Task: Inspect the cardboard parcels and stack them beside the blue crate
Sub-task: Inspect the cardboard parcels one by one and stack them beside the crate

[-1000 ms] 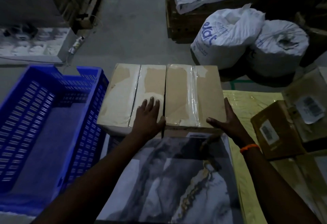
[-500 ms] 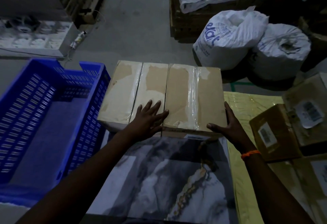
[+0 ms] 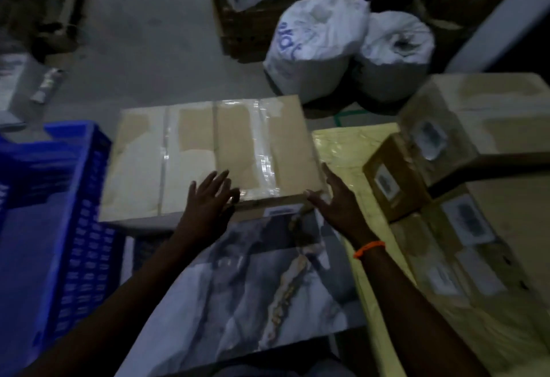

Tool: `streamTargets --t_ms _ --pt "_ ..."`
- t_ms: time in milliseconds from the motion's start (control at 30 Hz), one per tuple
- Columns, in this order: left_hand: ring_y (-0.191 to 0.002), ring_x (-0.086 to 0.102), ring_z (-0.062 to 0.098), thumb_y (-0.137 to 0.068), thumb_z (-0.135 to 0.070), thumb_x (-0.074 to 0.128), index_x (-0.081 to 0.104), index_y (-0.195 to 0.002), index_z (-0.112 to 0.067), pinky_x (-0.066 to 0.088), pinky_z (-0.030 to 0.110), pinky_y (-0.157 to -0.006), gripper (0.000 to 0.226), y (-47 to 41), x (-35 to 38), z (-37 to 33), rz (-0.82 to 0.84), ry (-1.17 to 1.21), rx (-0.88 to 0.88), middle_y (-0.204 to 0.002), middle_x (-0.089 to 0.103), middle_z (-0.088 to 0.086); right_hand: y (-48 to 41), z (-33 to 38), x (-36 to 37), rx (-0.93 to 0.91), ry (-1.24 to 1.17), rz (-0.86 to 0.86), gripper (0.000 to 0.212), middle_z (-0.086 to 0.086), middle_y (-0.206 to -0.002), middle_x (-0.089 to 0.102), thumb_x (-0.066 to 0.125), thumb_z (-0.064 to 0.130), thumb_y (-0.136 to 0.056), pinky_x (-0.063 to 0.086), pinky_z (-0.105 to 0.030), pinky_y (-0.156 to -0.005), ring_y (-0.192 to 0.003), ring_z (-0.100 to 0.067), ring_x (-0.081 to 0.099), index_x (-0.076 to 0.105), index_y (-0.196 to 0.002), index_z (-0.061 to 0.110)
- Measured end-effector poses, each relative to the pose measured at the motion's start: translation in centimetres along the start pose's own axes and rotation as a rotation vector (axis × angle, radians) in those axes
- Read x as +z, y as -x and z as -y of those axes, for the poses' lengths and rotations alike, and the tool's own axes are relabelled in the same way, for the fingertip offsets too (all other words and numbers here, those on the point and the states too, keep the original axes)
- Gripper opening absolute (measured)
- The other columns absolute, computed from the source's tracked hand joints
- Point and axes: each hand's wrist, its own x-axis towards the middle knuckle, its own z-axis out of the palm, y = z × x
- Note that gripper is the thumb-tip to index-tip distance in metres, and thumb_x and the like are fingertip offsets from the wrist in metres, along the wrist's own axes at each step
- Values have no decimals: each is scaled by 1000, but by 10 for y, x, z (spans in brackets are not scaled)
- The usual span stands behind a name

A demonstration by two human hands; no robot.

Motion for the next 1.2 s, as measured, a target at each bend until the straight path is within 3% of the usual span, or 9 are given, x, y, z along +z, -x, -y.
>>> streamTargets --t_ms 167,267,367,467,633,767,833,967,1200 --pt "-133 51 37 -95 -26 54 67 -124 -15 40 57 -107 34 7 47 -119 -92 262 204 -142 58 13 126 -70 -83 -73 502 -529 52 -20 -147 55 59 33 -93 34 -64 -113 -140 -40 44 56 -142 13" --pt "-133 52 32 -99 -28 53 69 -122 -17 43 50 -107 30 10 76 -205 -30 403 259 -140 60 9 194 -128 -159 211 698 -610 66 -19 -159 39 68 26 -87 15 -75 -115 -150 -45 26 51 -149 17" --pt "-136 48 27 -100 -26 55 67 -126 -17 41 41 -111 31 7 95 -277 71 509 332 -142 57 7 236 -171 -209 285 753 -567 66 -17 -159 42 62 38 -89 14 -78 -112 -148 -44 30 49 -152 21" --pt "-135 48 24 -101 -27 57 63 -131 -16 39 32 -110 32 -9 105 -336 109 543 375 -143 55 6 251 -198 -234 209 669 -511 66 -15 -157 46 68 35 -89 22 -76 -110 -145 -44 36 52 -151 20" --pt "-116 57 12 -98 -25 67 61 -133 -9 48 27 -95 38 -44 111 -426 13 664 263 -130 63 8 297 -224 -268 171 267 -538 67 -7 -167 27 78 10 -88 35 -63 -116 -154 -35 22 53 -149 25" --pt "-111 53 2 -100 -37 63 58 -137 -12 43 11 -87 45 -74 109 -492 107 793 12 -127 61 -1 324 -226 -297 161 -142 -523 42 7 -164 33 75 23 -90 49 -26 -103 -148 -18 38 67 -128 39" --pt "-104 60 0 -101 -38 61 60 -135 -15 43 2 -80 42 -87 110 -511 238 895 -70 -120 64 -7 317 -218 -298 219 -318 -665 42 3 -152 47 77 35 -90 50 -12 -91 -137 -15 49 62 -127 48" --pt "-93 73 16 -95 -37 70 66 -127 -13 60 34 -83 41 -95 119 -510 388 1002 -179 -112 74 6 284 -226 -295 472 -631 -776 92 -3 -156 46 79 56 -83 51 -41 -106 -140 -23 48 34 -158 25" --pt "-93 75 15 -90 -43 75 66 -131 -31 60 39 -86 44 -43 88 -506 335 1080 -139 -110 77 -6 316 -198 -295 456 -715 -734 77 7 -149 56 74 50 -88 43 -53 -115 -136 -18 54 38 -156 40"
